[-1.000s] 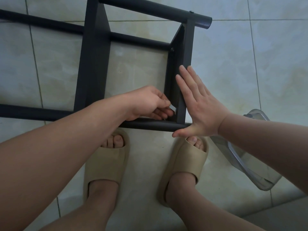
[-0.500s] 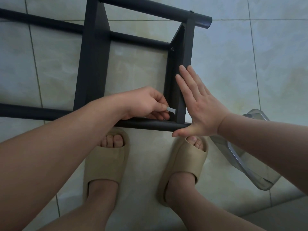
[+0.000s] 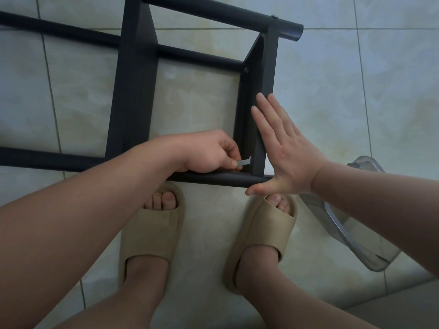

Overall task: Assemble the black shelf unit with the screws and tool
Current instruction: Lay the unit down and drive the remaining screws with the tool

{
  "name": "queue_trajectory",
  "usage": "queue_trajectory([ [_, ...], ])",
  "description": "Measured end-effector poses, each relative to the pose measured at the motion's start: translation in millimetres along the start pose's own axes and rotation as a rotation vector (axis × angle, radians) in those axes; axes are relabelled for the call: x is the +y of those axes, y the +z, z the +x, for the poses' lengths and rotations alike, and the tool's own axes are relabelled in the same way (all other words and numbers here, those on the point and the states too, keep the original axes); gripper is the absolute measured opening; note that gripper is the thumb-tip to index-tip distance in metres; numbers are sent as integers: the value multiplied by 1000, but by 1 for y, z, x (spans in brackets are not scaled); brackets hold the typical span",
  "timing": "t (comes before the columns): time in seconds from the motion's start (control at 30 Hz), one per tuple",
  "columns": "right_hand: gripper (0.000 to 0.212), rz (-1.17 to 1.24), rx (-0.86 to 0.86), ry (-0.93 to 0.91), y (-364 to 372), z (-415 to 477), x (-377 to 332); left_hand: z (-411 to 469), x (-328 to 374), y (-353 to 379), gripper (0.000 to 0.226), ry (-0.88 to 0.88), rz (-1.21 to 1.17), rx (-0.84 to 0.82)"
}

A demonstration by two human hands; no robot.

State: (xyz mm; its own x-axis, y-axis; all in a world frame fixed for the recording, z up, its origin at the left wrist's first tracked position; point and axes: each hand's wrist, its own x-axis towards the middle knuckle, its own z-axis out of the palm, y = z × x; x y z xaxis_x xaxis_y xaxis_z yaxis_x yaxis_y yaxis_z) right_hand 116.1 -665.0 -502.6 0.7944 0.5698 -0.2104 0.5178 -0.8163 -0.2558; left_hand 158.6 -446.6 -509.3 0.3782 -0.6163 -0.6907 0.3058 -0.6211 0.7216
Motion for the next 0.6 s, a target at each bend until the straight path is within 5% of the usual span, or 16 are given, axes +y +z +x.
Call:
queue_trajectory([
  [0.23,137,1,-5,2,-1,0,-1,-1,2,-2,13,9,84,-31],
  [0.6,136,3,3,-4,1,0,0,-2,11,-13,25,215,285,210],
])
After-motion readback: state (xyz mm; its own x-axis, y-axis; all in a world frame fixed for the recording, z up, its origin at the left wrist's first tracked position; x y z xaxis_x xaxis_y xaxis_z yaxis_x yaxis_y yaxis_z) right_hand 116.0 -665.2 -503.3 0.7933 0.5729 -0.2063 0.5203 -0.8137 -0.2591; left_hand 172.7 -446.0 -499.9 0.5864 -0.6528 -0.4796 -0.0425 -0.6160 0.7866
